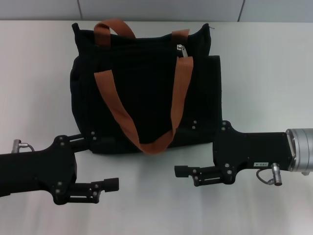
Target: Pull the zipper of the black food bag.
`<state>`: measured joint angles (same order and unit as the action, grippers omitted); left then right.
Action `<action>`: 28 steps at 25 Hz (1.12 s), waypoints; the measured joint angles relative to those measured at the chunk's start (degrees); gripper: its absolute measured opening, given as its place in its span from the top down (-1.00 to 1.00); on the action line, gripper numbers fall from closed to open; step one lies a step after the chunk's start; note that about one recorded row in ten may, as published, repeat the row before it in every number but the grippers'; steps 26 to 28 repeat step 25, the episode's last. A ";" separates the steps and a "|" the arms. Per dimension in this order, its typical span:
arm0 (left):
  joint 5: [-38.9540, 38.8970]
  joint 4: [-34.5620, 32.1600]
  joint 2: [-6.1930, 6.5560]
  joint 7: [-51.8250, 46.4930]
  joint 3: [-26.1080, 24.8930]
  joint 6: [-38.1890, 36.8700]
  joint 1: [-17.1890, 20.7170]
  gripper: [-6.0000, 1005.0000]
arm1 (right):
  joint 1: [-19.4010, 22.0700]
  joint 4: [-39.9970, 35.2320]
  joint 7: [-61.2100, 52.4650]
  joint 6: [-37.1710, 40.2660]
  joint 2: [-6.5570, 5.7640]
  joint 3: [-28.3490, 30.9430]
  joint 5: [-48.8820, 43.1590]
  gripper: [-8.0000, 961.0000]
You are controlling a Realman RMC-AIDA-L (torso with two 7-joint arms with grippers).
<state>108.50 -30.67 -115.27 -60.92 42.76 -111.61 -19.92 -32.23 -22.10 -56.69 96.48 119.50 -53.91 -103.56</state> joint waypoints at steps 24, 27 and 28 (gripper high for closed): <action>0.30 0.08 -0.13 0.61 0.56 1.34 -0.25 -0.65 | -0.32 0.92 0.45 -0.41 -0.06 -0.06 0.01 -0.66; 0.30 0.08 -0.13 0.61 0.56 1.34 -0.25 -0.65 | -0.32 0.92 0.45 -0.41 -0.06 -0.06 0.01 -0.66; 0.30 0.08 -0.13 0.61 0.56 1.34 -0.25 -0.65 | -0.32 0.92 0.45 -0.41 -0.06 -0.06 0.01 -0.66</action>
